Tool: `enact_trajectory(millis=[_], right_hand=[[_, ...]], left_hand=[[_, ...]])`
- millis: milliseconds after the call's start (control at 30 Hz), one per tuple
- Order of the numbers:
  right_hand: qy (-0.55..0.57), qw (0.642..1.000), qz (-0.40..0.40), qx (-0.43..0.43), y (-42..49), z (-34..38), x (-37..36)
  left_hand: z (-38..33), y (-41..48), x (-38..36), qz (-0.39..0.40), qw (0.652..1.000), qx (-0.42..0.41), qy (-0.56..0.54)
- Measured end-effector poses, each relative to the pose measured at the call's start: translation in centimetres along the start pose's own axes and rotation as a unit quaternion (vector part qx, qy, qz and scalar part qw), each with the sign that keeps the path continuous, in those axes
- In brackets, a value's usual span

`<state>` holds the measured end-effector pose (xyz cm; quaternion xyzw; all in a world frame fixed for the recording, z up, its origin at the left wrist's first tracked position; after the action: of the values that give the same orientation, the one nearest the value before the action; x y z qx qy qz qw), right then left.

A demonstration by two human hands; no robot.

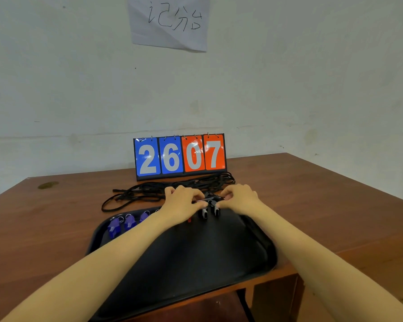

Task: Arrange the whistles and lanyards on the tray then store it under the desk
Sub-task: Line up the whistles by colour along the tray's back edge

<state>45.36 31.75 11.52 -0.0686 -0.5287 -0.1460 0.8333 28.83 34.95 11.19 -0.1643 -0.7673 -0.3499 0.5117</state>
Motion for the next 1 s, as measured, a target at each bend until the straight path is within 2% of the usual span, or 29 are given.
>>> enact_trajectory(millis=[67, 133, 367, 533, 667, 767, 867, 933, 1000], right_hand=[[0.055, 0.998, -0.02, 0.011, 1.0, -0.1, 1.0], [0.07, 0.997, -0.023, 0.017, 2.4, -0.1, 1.1], [-0.037, 0.997, 0.047, 0.043, 6.4, 1.1, -0.8], [-0.049, 0.997, 0.043, 0.049, 7.0, 0.8, -1.4], [0.017, 0.999, 0.015, 0.04, 6.9, 0.0, -1.5], [0.133, 0.99, -0.01, 0.046, 5.6, -0.2, -0.5], [0.244, 0.966, 0.006, 0.081, 3.5, 0.3, 0.9], [0.262, 0.96, 0.005, 0.095, 2.4, 0.6, 1.5], [0.251, 0.962, -0.013, 0.104, 1.4, 0.9, 2.1]], left_hand=[[0.4, 1.2, 0.4, -0.014, 0.999, 0.032, -0.002], [0.7, 2.7, 0.5, 0.006, 0.998, 0.062, 0.012], [1.3, 6.8, -1.2, 0.069, 0.994, 0.085, -0.002], [1.6, 7.8, -2.6, 0.112, 0.989, 0.093, -0.003], [1.4, 7.8, -2.4, 0.056, 0.993, 0.107, -0.002], [1.6, 7.2, -1.4, -0.027, 0.98, 0.155, -0.118], [1.0, 6.1, -0.5, -0.072, 0.925, 0.168, -0.334], [0.1, 5.2, 0.4, -0.078, 0.893, 0.182, -0.405], [-0.7, 4.4, 1.1, -0.082, 0.876, 0.188, -0.436]])
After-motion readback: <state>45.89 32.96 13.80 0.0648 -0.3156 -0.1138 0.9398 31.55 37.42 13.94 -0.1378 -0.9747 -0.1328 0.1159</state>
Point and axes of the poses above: each hand's wrist, its own y-axis towards the middle knuckle, its own x-axis out of the back of the hand, z = x × y, the point moved 3 cm from there along y, towards the middle knuckle, and after that the axes turned 10 degrees about -x, right-handed, at the moved point
